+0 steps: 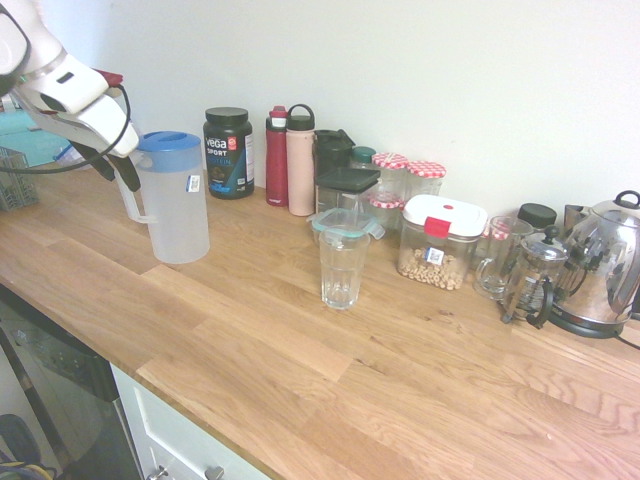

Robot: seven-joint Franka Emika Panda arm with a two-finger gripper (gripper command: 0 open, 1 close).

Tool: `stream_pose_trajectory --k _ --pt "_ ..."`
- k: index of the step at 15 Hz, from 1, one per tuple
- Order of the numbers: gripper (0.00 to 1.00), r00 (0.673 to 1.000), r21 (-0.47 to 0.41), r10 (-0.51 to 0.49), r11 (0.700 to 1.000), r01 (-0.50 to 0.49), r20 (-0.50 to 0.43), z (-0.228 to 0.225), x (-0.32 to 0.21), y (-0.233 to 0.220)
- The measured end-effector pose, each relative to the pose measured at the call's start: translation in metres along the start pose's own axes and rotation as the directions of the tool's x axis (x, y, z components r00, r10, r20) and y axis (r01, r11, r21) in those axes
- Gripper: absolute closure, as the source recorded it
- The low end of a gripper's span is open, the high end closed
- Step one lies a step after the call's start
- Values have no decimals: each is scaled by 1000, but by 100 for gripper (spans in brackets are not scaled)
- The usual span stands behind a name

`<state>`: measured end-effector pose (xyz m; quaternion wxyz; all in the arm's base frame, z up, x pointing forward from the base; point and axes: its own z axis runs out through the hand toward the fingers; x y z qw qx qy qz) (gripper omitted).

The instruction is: Pour me some water

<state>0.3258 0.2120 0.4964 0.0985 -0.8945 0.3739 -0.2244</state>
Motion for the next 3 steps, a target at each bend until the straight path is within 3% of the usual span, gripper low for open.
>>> stream_pose_trajectory --k 3 --pt "0 999 -103 -15 994 19 39 -40 -13 28"
